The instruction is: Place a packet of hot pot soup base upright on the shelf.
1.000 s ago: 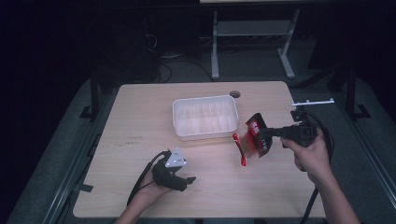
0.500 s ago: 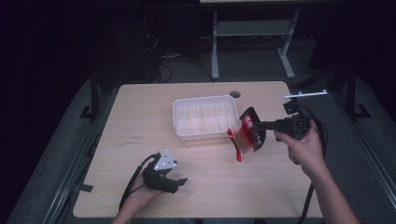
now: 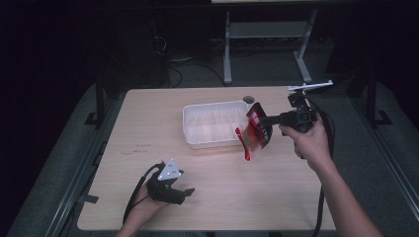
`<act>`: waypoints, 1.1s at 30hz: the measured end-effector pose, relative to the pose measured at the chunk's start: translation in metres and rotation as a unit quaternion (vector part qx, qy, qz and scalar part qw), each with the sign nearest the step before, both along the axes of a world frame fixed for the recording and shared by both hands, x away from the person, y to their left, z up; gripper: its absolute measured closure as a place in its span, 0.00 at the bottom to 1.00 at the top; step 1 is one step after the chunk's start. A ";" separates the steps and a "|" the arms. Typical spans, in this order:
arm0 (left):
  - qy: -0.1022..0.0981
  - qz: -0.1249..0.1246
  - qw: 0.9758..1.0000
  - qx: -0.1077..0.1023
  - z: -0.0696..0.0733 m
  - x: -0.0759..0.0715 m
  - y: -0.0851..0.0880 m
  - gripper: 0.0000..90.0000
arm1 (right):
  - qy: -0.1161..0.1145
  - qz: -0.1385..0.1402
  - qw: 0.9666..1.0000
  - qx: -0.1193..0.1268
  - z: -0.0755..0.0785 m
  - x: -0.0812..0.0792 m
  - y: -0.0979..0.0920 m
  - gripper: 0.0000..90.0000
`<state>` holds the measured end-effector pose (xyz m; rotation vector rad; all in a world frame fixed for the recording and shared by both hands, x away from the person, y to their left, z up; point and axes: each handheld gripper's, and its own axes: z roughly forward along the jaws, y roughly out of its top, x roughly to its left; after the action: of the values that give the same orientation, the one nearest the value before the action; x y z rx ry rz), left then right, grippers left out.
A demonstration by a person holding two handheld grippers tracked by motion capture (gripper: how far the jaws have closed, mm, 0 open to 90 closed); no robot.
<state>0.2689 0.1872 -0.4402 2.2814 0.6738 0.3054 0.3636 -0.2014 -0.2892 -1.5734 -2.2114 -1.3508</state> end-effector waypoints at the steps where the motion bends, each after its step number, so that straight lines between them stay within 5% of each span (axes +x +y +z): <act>1: -0.001 0.000 1.000 0.000 0.000 0.000 0.000 0.30 | 0.000 0.000 1.000 -0.001 0.001 0.002 0.001 0.99; 33: -0.007 0.008 1.000 -0.005 0.002 -0.001 0.009 0.30 | 0.008 -0.054 0.997 -0.052 0.021 0.061 0.026 1.00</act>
<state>0.2683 0.1957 -0.4381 2.2636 0.6859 0.3244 0.4244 -0.1754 -0.2679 -1.7558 -2.2517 -1.2618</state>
